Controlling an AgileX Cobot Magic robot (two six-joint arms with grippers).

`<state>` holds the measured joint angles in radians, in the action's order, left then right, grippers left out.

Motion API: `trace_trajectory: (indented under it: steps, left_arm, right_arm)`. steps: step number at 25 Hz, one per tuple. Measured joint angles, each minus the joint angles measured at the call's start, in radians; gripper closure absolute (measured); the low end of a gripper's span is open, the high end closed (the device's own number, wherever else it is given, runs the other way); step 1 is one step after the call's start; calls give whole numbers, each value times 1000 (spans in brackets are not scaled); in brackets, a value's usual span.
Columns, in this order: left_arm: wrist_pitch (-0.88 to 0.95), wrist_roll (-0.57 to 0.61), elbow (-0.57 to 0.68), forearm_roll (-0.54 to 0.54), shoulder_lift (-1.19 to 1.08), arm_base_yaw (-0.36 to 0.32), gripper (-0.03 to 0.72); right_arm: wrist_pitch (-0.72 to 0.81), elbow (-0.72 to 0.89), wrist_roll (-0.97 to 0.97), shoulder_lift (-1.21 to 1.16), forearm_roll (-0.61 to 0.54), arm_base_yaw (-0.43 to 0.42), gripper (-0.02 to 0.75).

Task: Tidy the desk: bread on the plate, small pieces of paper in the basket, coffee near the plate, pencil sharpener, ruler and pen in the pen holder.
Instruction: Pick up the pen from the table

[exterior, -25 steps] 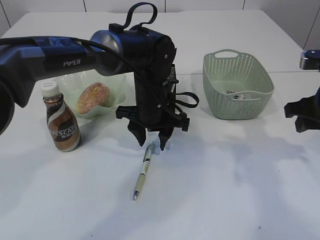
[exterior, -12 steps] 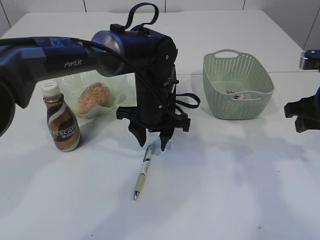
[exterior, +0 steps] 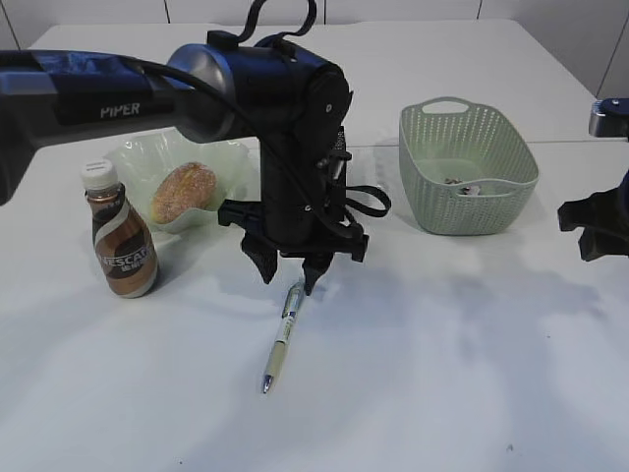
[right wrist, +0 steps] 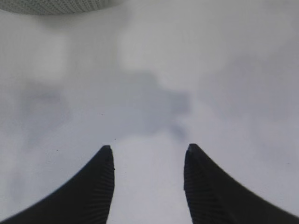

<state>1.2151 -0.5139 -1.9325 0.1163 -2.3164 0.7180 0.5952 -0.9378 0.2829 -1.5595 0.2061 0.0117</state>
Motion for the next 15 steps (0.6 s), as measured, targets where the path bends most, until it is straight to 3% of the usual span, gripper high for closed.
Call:
trace_trajectory:
  steps: [15]
  left_arm:
    - [0, 0, 5, -41, -22, -13, 347]
  right_arm:
    - [0, 0, 0, 0, -2, 0, 346]
